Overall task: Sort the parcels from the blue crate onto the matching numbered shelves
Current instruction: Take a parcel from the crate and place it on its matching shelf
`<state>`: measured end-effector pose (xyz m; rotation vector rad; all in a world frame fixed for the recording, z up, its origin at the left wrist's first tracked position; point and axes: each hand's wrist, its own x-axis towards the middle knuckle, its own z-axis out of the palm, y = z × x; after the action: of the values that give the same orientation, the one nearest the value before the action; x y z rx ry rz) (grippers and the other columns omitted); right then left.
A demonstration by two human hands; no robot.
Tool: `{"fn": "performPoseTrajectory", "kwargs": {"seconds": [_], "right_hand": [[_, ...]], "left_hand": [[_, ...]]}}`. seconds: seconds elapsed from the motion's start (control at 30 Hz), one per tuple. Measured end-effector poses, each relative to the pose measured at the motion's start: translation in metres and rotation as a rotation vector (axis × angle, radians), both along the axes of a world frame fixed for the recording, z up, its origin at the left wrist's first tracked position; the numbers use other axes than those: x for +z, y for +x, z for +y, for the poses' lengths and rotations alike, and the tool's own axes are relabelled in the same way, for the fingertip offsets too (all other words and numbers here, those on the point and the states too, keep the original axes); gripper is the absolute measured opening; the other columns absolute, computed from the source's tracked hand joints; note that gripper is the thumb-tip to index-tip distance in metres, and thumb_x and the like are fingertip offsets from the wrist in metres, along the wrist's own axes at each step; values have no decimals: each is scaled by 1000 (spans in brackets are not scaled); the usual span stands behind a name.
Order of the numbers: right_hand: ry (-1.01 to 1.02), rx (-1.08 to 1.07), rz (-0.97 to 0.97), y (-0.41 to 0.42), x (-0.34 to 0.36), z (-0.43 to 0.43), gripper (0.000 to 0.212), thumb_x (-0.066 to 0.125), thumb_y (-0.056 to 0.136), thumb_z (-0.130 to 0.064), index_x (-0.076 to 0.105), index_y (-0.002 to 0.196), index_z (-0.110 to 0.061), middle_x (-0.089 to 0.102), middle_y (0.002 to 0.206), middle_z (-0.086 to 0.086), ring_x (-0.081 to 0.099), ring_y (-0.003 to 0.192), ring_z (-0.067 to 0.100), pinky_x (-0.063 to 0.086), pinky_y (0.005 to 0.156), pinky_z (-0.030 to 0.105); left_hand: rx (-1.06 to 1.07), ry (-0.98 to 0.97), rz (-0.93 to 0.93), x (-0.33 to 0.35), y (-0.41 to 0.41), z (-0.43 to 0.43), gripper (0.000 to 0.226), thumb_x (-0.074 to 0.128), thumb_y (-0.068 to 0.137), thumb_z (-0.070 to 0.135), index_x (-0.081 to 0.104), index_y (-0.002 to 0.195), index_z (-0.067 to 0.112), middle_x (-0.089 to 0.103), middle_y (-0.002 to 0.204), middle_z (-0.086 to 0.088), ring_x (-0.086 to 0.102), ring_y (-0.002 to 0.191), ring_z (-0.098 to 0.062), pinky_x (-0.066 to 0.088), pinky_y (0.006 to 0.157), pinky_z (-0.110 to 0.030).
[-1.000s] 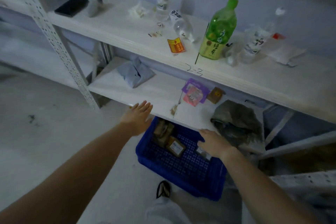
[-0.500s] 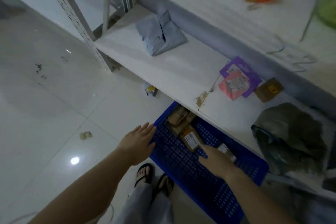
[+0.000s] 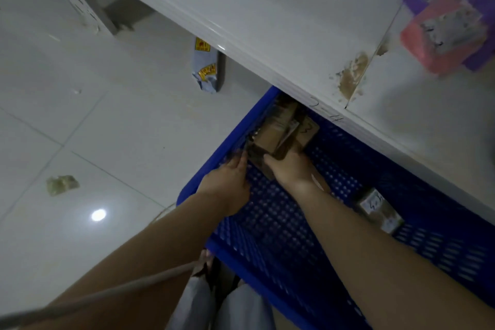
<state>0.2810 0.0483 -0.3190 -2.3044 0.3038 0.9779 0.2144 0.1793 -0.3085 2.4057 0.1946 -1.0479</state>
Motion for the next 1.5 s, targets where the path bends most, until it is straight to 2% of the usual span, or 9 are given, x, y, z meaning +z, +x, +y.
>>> {"fn": "performPoseTrajectory", "kwargs": {"seconds": [0.23, 0.4, 0.57, 0.77, 0.97, 1.17, 1.3, 1.4, 1.5], "right_hand": [[0, -330, 26, 22, -86, 39, 105, 69, 74, -55, 7, 146, -13, 50, 133, 13, 54, 111, 32, 45, 99, 44], [235, -544, -66, 4, -75, 20, 83, 72, 77, -35, 18, 138, -19, 48, 111, 0, 46, 82, 14, 41, 81, 26], [725, -828, 410, -39, -13, -44, 27, 57, 88, -25, 66, 113, -21, 72, 109, 9, 68, 100, 30, 58, 82, 42], [805, -937, 477, -72, 99, -87, 34, 52, 85, -12, 60, 118, -18, 73, 106, 12, 69, 98, 33, 57, 77, 44], [88, -173, -370, -103, 233, -70, 74, 81, 71, -17, 40, 124, -48, 52, 126, -18, 55, 110, 3, 53, 84, 22], [235, -185, -792, -114, 359, -72, 54, 74, 79, -6, 51, 124, -26, 45, 140, -4, 42, 133, 18, 35, 109, 22], [477, -812, -326, -100, 442, -82, 71, 73, 80, -25, 36, 140, -30, 37, 149, -1, 37, 135, 22, 40, 103, 38], [786, -880, -2, -104, 492, -96, 61, 75, 67, -28, 57, 124, -19, 69, 116, 11, 64, 107, 30, 54, 85, 45], [841, -807, -88, -125, 535, -105, 60, 79, 59, -29, 62, 115, -14, 74, 102, 11, 71, 95, 29, 57, 82, 46]], "left_hand": [[330, -184, 124, -62, -7, -13, 73, 37, 93, 9, -8, 151, 14, -9, 160, -2, 5, 147, -21, 20, 118, -35], [723, -365, 143, -62, 4, -28, 69, 35, 93, 6, -1, 151, 15, 25, 154, -15, 35, 135, -37, 35, 109, -47], [1042, -483, 157, -10, 12, -41, 57, 40, 98, 19, 17, 150, 16, 29, 154, -10, 35, 136, -29, 37, 99, -33], [1007, -639, 227, 98, 5, -62, 46, 55, 93, 20, 45, 136, 8, 54, 129, -5, 53, 115, -25, 42, 93, -27], [1076, -1030, 359, 236, -12, -78, 54, 74, 72, 43, 55, 120, 26, 58, 129, 2, 58, 110, -18, 48, 93, -34], [1150, -1022, 67, 354, -6, -78, 48, 78, 71, 8, 62, 116, 8, 71, 99, -10, 67, 91, -26, 56, 85, -43], [914, -1207, 154, 419, -7, -70, 43, 75, 75, 10, 62, 115, 12, 71, 108, -12, 68, 99, -29, 57, 81, -37], [788, -1285, 139, 457, -18, -71, 46, 73, 77, 18, 61, 121, 14, 69, 115, -14, 66, 104, -31, 56, 79, -38], [681, -1316, 133, 499, -30, -72, 55, 77, 74, 28, 57, 126, 25, 68, 119, -9, 65, 108, -27, 55, 84, -38]]}}
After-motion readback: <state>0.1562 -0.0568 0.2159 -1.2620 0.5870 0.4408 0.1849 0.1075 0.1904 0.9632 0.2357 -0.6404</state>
